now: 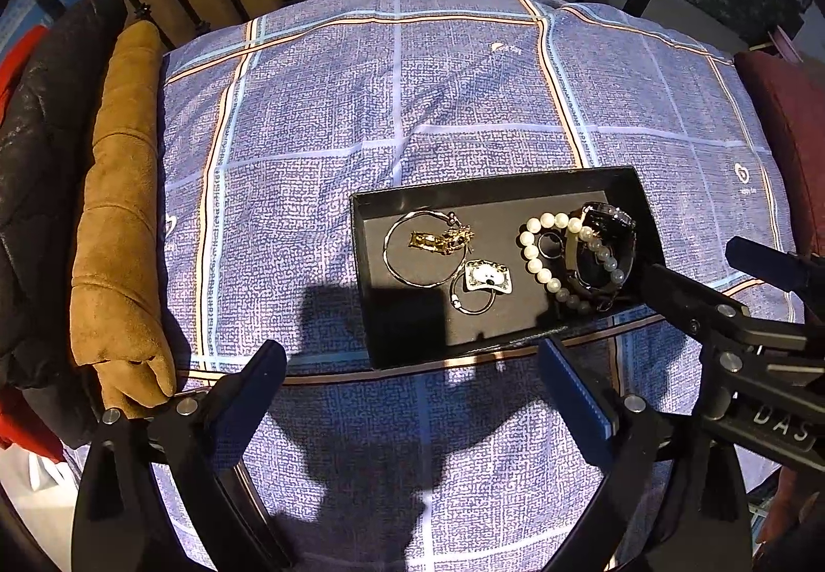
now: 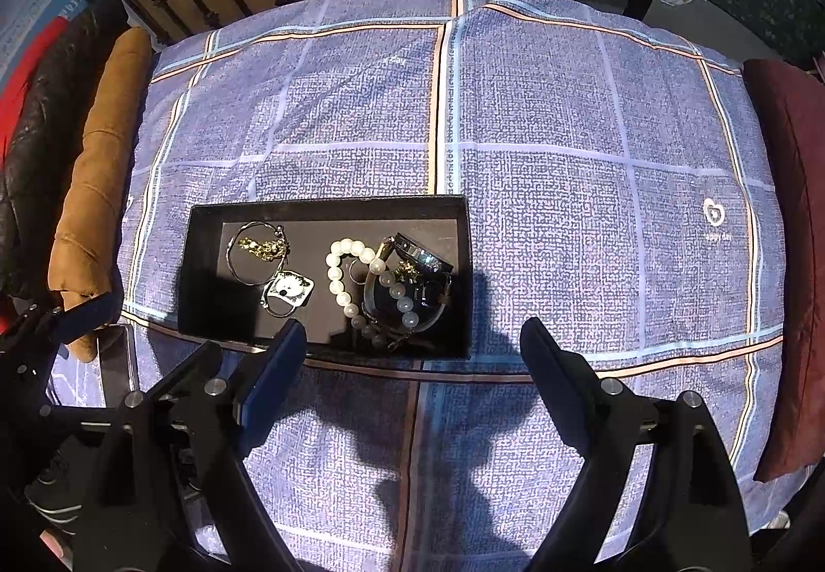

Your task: Organize jewelry

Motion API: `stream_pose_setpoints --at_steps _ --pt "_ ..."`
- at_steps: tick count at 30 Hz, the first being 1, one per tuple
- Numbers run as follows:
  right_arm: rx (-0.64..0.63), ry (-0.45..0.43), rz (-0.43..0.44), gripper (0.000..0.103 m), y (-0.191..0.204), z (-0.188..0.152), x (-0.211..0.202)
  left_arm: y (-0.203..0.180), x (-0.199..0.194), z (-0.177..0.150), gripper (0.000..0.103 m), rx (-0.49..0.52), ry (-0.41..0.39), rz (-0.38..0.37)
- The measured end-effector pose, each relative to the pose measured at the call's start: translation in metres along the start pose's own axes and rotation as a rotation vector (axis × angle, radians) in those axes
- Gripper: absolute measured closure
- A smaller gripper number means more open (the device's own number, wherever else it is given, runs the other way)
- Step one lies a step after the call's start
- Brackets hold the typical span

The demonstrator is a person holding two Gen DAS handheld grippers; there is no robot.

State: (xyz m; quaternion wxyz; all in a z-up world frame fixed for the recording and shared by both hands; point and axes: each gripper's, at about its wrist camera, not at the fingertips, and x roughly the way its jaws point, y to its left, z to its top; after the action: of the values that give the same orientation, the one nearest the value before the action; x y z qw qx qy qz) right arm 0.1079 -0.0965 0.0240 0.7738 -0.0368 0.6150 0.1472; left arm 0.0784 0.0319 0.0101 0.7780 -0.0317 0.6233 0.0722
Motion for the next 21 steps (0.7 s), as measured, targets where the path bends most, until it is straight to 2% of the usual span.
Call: stream_pose_setpoints --at_steps 16,21 --pt "0.012 -0.013 -0.005 0.019 -0.005 0.004 -0.008 -0.009 -0.003 0.005 0.007 0.010 0.007 -0.047" --pt "0.019 -0.012 -0.002 0.019 -0.007 0.005 -0.008 -0.013 -0.002 0.006 0.007 0.024 0.008 -0.039"
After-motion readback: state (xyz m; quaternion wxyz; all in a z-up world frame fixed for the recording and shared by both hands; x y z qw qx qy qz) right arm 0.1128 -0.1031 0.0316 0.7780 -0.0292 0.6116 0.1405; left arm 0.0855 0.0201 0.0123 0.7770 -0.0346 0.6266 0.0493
